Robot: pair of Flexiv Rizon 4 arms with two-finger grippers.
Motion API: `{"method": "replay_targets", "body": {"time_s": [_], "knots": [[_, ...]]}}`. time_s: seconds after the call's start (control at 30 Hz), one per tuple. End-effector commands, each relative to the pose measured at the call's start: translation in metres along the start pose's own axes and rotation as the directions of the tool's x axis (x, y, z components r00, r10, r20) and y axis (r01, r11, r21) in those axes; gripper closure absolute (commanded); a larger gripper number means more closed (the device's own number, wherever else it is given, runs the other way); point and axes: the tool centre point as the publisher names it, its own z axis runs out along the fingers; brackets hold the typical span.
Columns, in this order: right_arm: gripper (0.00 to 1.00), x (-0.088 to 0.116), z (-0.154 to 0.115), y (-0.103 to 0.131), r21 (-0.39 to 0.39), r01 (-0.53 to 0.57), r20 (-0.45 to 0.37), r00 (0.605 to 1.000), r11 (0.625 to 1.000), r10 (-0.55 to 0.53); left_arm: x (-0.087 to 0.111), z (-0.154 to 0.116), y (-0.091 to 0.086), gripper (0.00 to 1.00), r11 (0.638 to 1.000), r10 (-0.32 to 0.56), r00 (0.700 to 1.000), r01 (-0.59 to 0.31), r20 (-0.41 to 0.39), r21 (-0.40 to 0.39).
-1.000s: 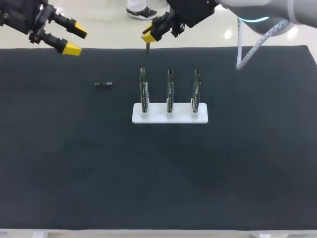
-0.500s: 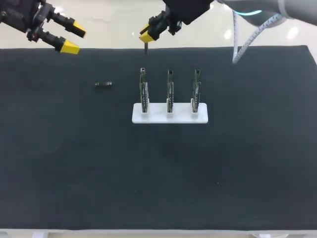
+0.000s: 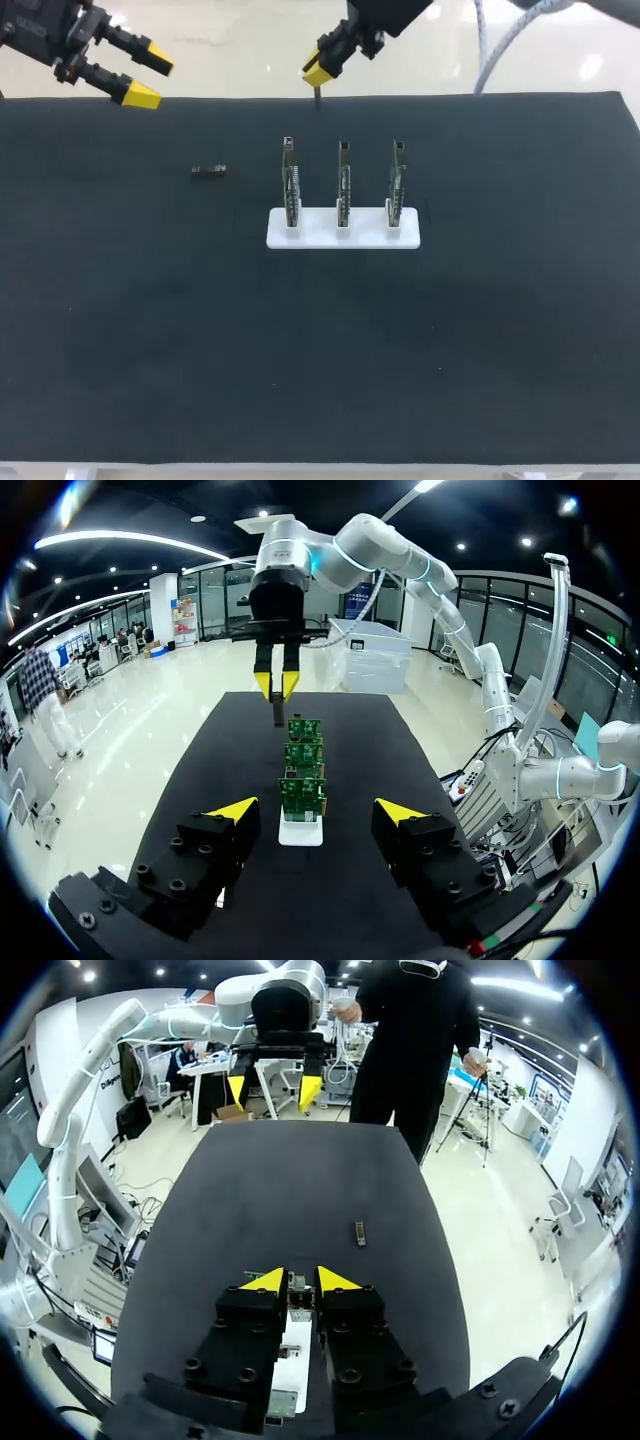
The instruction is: Pick up the optical module with the left hand, and insert it into the network port with the right hand.
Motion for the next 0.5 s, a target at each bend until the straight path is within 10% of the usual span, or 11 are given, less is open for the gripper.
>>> {"method": "replay_targets", "body": {"time_s": [0.03,0.5], "knots": [[1.00,0.012,-0.004,0.003,-0.006,-0.001,0.021,1.000,1.000,0.001,0.000,0.000,0.002,0.00,1.000,-0.001,1.000,0.001,-0.003,0.003],[1.00,0.034,-0.002,0.019,0.009,-0.008,0.036,0.999,1.000,0.007,0.000,0.000,0.002,0.00,1.000,-0.001,1.000,0.001,-0.003,0.003]]}}
